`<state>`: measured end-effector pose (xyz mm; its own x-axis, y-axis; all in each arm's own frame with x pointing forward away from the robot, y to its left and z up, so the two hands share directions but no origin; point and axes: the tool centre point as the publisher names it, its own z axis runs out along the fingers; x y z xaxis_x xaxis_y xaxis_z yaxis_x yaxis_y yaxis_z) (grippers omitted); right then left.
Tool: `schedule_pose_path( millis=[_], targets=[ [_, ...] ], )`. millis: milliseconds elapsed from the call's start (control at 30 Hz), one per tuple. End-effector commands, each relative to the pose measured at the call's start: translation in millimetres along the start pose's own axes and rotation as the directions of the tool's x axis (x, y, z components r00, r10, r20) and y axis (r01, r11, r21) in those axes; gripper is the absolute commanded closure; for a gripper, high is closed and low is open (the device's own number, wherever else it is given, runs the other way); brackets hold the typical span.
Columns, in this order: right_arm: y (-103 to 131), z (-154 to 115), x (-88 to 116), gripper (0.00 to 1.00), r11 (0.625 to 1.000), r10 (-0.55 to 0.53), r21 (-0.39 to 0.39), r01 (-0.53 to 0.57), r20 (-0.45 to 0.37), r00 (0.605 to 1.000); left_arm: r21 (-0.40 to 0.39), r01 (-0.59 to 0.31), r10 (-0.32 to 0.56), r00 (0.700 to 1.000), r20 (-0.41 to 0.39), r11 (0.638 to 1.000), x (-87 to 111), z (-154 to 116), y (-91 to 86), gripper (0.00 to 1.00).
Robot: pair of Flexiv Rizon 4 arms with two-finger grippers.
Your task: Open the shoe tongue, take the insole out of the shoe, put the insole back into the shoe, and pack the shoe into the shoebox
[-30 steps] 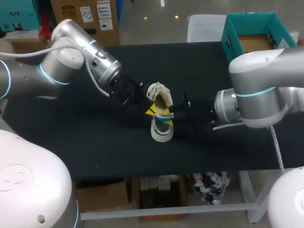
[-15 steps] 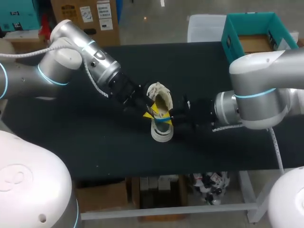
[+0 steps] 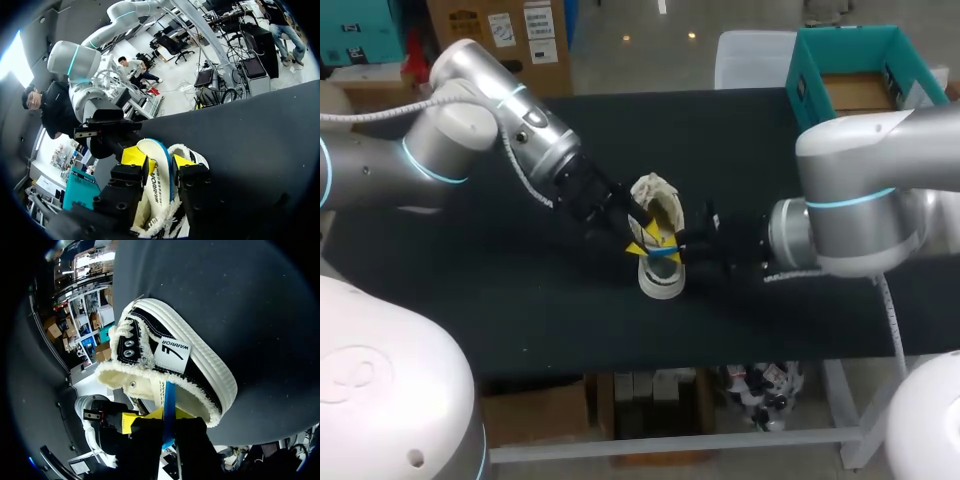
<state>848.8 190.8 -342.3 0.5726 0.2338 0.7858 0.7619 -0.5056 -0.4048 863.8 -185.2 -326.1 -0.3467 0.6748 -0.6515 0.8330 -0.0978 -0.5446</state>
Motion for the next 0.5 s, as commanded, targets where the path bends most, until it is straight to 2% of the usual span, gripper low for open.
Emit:
schedule_pose_path(
  millis=[33, 67, 500],
  targets=[
    [-2, 3, -1, 1.0, 1.0, -0.008, -0.008, 0.008, -0.007, 1.0, -0.01, 0.013, -0.013, 1.0, 0.002, 1.0, -0.4, 5, 3.8, 0.95],
    [-1, 3, -1, 1.0, 1.0, -0.009, -0.008, 0.009, -0.006, 1.0, -0.011, 0.016, -0.016, 1.0, 0.003, 1.0, -0.2, 5, 5.5, 1.0],
    [25, 19, 2, 1.0, 0.999, -0.036, 0.034, 0.035, 0.039, 0.999, -0.031, 0.072, -0.072, 0.997, -0.005, 0.997, 7.7, 2, 29.2, 1.0]
  ],
)
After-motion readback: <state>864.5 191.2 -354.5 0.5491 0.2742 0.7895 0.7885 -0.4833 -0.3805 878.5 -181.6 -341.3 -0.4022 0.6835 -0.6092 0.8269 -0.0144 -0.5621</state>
